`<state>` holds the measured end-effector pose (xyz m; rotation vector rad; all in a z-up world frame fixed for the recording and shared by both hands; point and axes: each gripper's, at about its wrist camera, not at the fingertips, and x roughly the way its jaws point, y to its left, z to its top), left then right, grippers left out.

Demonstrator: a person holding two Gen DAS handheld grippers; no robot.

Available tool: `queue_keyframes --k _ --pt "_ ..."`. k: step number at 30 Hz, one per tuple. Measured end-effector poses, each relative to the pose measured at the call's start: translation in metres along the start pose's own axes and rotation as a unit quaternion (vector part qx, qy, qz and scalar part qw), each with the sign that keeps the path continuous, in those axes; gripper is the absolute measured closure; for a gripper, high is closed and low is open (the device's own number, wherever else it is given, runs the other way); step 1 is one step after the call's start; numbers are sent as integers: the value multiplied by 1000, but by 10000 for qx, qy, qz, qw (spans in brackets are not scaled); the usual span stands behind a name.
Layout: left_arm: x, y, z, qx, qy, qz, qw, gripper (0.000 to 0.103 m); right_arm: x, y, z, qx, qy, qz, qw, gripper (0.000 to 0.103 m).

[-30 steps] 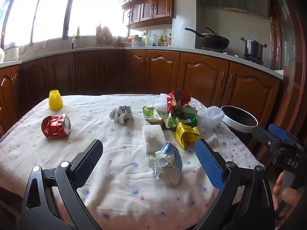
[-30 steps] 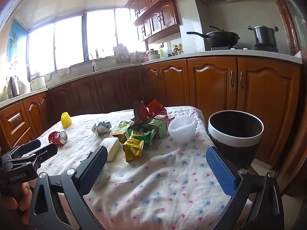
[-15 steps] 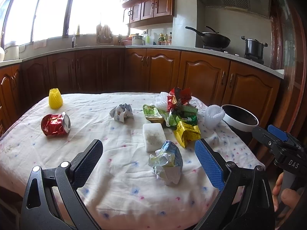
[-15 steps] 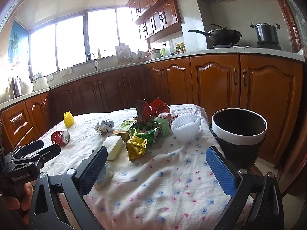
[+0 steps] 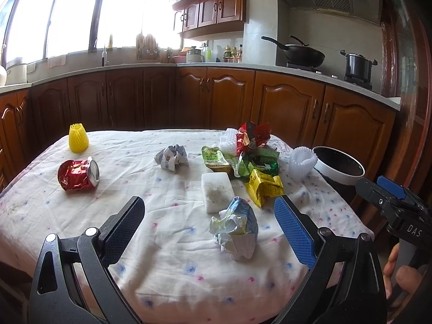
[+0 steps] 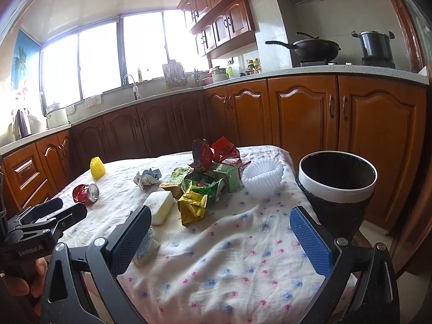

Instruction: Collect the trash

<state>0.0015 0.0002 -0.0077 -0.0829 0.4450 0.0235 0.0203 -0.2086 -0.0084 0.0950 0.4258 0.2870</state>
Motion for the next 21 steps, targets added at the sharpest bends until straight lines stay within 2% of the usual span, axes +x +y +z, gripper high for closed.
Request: queue_keyframes --k 21 --pt "9 -1 -4 0 159 -40 9999 4 11 -2 -2 93 190 178 9996 0"
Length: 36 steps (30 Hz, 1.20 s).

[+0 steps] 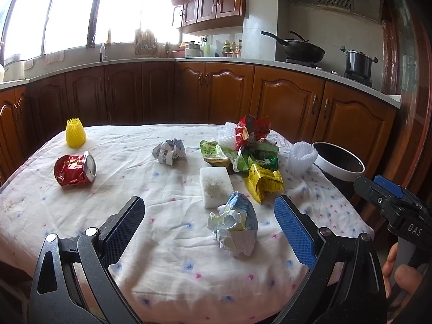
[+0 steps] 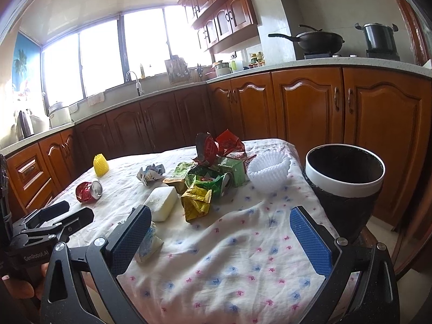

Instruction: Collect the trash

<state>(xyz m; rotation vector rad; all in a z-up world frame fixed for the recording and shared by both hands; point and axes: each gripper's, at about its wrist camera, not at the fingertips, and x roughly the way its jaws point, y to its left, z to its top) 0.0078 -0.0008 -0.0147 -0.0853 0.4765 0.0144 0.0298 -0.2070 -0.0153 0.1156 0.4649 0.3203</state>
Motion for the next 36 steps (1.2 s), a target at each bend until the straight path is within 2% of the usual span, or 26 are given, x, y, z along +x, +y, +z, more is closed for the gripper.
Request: queue_keyframes --k 13,16,21,26,31,34,35,36 --pt "27 3 -9 -72 544 -179 9983 4 41 -8 0 262 550 381 9974 1" --pt "38 3 -11 -112 746 -302 9967 4 56 -11 -1 303 742 442 9958 8" --pt "58 2 -14 -143 1049 -424 9935 5 87 -15 -1 480 1136 626 9904 26" --pt "76 1 -16 -141 1336 -569 9893 19 117 -13 0 608 1419 853 9843 32" --pt "90 0 -17 -158 1532 -738 9853 30 143 -12 4 745 1595 985 9794 34" --pt "96 -1 -14 -134 1575 -853 9837 41 161 -10 3 774 1784 1064 9751 45" --pt "98 -2 -14 -128 1587 -892 9832 46 164 -9 2 794 1834 1117 9734 56" --pt "100 -2 -13 -116 1610 -937 9824 49 167 -9 1 815 1902 1176 9713 76"
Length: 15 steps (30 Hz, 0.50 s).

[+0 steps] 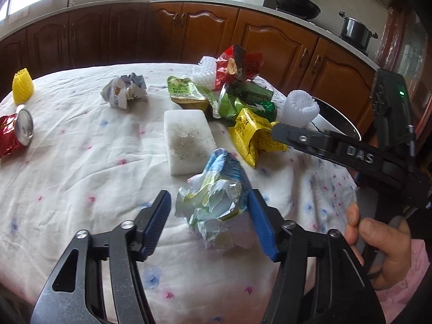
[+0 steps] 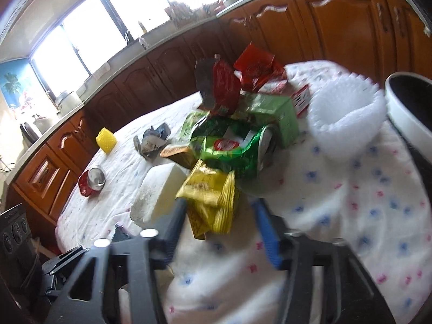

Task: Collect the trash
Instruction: 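Grasp the crumpled blue-white wrapper with the left tool while the right tool grasps the yellow packet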

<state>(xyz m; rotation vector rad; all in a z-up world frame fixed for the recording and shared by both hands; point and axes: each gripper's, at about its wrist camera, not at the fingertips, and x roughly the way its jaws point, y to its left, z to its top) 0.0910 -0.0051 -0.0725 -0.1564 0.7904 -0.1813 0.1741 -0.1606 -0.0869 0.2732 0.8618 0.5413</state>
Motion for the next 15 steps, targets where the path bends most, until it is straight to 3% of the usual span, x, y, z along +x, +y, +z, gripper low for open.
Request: queue_keyframes --k 7,15 --pt "5 -8 6 160 20 -289 9995 72 -16 -7 -3 34 -147 129 9998 86" --pt "-1 -25 14 386 -89 -530 9978 75 -57 -26 -9 229 -476 -17 9986 87"
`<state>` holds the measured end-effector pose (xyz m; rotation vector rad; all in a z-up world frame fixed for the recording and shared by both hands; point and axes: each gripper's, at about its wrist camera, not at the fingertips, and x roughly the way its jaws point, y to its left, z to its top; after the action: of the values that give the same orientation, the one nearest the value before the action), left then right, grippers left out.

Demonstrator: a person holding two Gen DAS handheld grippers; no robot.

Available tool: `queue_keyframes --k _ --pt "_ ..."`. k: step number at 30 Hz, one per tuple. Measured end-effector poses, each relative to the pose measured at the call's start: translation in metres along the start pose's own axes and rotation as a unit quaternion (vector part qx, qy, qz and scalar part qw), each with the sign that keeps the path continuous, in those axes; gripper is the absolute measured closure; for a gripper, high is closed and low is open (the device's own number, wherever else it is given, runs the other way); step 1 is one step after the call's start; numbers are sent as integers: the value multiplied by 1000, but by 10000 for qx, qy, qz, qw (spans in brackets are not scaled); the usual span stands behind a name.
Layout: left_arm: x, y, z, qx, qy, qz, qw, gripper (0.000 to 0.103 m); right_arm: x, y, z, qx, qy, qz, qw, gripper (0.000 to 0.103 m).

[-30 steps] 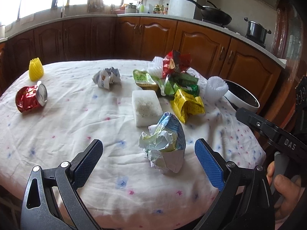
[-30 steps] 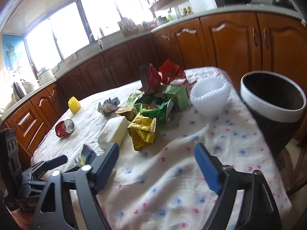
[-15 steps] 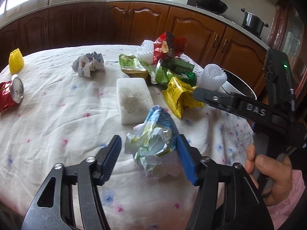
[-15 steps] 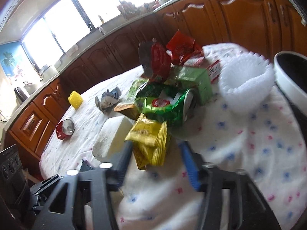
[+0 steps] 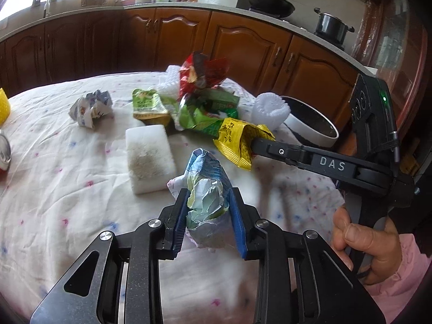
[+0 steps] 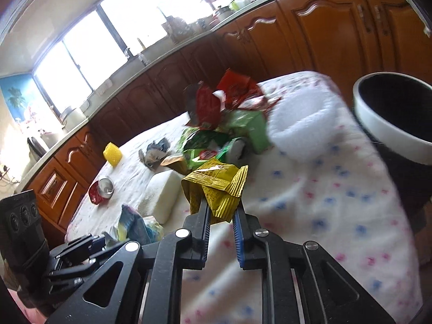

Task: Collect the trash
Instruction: 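Grasp the crumpled blue-white wrapper with the left tool while the right tool grasps the yellow packet, then carry both items over the bin and open both tools to drop them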

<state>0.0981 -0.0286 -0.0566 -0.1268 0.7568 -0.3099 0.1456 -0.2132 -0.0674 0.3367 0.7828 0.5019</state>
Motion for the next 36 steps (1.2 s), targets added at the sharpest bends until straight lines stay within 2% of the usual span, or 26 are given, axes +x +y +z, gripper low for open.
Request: queue_keyframes --k 8,22,36 --pt "7 -29 18 236 -49 -299 9993 75 -40 -38 3 278 -329 -377 9984 87" --pt "48 -96 66 657 -16 -780 9948 75 -91 -108 28 551 -829 -1190 9879 87" --pt "103 -154 119 640 148 -1167 9910 75 -104 -165 67 491 -821 -1898 9772 87"
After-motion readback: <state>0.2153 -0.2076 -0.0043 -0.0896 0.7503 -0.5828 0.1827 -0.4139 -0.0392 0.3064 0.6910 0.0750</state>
